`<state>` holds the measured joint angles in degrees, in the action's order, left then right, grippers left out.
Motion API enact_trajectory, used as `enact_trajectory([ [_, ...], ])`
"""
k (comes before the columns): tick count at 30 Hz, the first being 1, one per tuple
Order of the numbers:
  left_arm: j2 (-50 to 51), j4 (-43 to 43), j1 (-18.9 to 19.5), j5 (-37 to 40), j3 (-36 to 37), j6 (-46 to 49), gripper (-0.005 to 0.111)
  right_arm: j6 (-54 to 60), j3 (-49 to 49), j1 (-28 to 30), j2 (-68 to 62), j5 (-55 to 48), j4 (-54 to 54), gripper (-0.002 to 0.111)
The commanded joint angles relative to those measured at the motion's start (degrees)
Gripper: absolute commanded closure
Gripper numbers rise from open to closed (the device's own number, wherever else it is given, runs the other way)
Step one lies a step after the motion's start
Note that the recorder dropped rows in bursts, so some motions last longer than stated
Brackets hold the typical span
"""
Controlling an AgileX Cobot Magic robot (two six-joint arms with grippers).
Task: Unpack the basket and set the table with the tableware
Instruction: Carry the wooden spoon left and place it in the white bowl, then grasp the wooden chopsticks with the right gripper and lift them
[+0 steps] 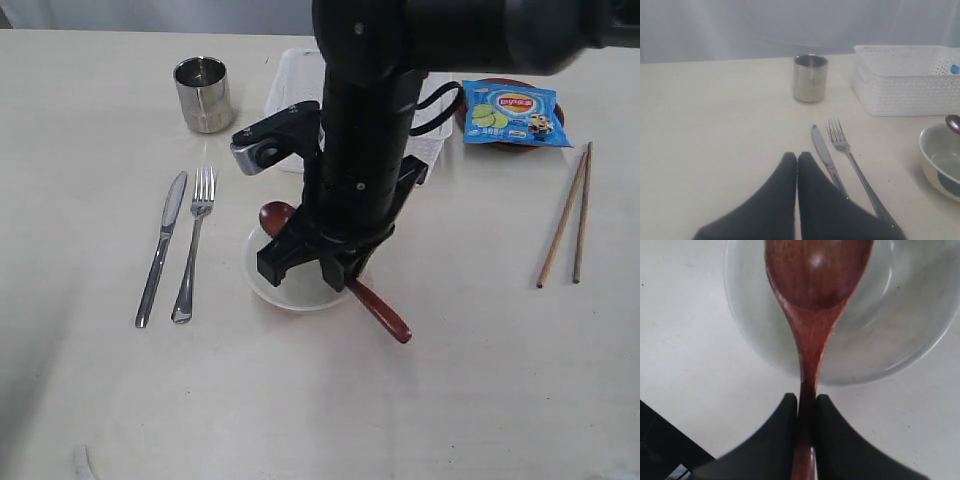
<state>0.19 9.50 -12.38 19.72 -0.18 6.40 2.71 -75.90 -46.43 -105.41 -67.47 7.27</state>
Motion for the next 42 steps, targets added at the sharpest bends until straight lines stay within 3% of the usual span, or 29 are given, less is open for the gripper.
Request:
enact_trajectory([
  [1,-0.19,-0.13,-0.33,-0.10,0.18,-0.04,0.107,-2.12,-2.69,-0.06,-3.64,-2.49,-3.01,0.109],
  [10,-0.19,-0.14,-0.33,-0.10,0.18,-0.18,0.107,-4.05,-2.68,-0.35,-5.41,-2.49,-5.00,0.105],
  [12,-0.19,-0.04,-0.33,-0.10,0.18,-0.19,0.107,-4.05,-2.68,-0.35,-5.41,-2.49,-5.00,0.089],
  [13,-0.19,-0.04,-0.33,-0.10,0.18,-0.19,0.107,-4.05,-2.68,-0.35,-5.41,-2.49,-5.00,0.075],
  [15,-0.19,-0.04,-0.33,-0.10,0.18,-0.19,0.107,-4.05,-2.68,-0.35,-5.03,-2.49,-5.00,0.061],
  [22,-0.19,-0.04,-0.33,-0.10,0.18,-0.19,0.107,-6.97,-2.68,0.52,4.53,-2.49,-17.69,0.065],
  [25,-0.19,-0.04,-0.33,-0.10,0.18,-0.19,0.107,-9.87,-2.68,7.21,11.40,-2.49,-23.39,0.065],
  [31,-0.19,-0.04,-0.33,-0.10,0.18,-0.06,0.107,-13.05,-1.74,23.37,14.38,-2.49,-22.59,0.065],
  [35,-0.19,-0.04,-0.33,-0.10,0.18,-0.06,0.107,-14.11,4.15,31.37,14.38,-2.49,-21.98,0.065],
  [42,-0.19,-0.04,-0.33,-0.10,0.18,-0.06,0.107,-18.91,19.36,39.49,14.15,19.40,-21.09,0.065],
])
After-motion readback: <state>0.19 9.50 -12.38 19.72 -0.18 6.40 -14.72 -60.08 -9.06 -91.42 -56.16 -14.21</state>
